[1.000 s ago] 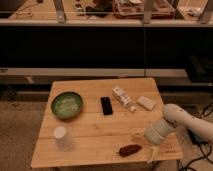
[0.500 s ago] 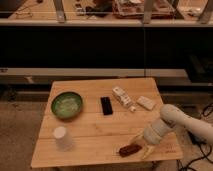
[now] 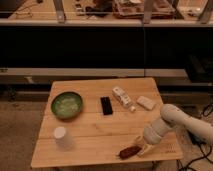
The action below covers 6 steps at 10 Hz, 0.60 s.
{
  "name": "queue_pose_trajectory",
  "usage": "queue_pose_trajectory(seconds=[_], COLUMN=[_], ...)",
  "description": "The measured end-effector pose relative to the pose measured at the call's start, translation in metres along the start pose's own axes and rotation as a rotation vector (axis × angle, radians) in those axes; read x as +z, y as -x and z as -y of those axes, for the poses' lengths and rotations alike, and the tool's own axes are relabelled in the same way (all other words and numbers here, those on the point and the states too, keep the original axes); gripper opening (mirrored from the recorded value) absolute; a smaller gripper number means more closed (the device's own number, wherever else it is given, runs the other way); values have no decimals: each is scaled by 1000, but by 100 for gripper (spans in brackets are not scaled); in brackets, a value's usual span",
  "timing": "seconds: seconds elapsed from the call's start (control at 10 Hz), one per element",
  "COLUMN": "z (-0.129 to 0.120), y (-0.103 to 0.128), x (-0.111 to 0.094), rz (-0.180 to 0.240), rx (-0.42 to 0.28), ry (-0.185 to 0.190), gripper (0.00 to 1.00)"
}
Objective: Place the pepper on the white sponge
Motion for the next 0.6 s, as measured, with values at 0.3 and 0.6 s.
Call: queue_pose_trajectory(seconds=[0.3,0.6], z=[4,6], y=[3,5], x=[-4,-4], rz=[4,1], rx=[-8,-15], ry=[-5,-1], gripper=[45,45])
